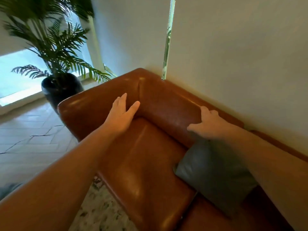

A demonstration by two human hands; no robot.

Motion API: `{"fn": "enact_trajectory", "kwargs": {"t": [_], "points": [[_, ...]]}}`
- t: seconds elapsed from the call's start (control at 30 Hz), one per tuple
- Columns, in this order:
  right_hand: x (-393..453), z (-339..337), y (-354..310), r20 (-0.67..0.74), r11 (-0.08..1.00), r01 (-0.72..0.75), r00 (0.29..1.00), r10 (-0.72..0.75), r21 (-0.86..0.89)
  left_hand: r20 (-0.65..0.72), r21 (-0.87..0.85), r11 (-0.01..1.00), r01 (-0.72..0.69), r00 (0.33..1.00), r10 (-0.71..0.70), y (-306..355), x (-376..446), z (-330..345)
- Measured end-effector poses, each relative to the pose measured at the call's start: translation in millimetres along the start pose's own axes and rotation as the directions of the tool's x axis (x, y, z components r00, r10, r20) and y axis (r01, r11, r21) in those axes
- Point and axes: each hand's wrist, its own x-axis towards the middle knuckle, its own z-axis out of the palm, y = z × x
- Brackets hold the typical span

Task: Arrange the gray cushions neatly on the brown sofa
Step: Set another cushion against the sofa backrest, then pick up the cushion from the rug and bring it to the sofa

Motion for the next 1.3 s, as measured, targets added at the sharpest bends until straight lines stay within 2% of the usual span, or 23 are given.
{"fn": "enact_trajectory", "kwargs": {"t": [0.13,0.27,0.37,0.5,0.6,0.73,0.93,1.1,1.3], "points": [[-23.9,-8.8,-93.9,-0.042,0.974,0.215,0.975,-0.218,-0.065,-0.117,0.058,0.998,-0.014,0.993,0.021,-18.0,-24.4,-88.6],[-56.5,8.1,-178.7,-0.013,0.921,0.373,0.926,-0.377,-0.111,-0.237,0.018,0.998,0.058,0.970,-0.052,-45.3,-58.5,-172.8],[-87.6,27.8,-234.5,0.033,0.878,0.460,0.887,-0.460,-0.132,-0.270,0.000,0.996,0.088,0.959,-0.085,-64.6,-97.6,-229.5],[-143.9,58.5,-304.0,0.057,0.817,0.551,0.834,-0.550,-0.170,-0.331,0.070,0.992,0.101,0.941,-0.072,-107.0,-161.2,-292.3],[-188.8,89.8,-354.0,0.100,0.771,0.610,0.792,-0.602,-0.184,-0.352,0.080,0.983,0.167,0.927,-0.128,-144.0,-214.5,-339.6],[-248.5,138.2,-420.2,0.139,0.719,0.675,0.737,-0.661,-0.165,-0.361,0.075,0.963,0.258,0.907,-0.215,-193.8,-286.3,-398.8],[-305.0,221.1,-504.7,0.263,0.638,0.747,0.663,-0.701,-0.187,-0.411,-0.009,0.918,0.397,0.835,-0.365,-273.0,-356.2,-461.9],[-298.6,286.3,-552.0,0.341,0.585,0.778,0.627,-0.700,-0.231,-0.426,-0.184,0.842,0.507,0.730,-0.534,-341.3,-376.6,-475.3],[-248.7,353.7,-603.7,0.490,0.508,0.796,0.604,-0.629,-0.328,-0.381,-0.413,0.703,0.579,0.591,-0.711,-416.5,-376.9,-472.4]]}}
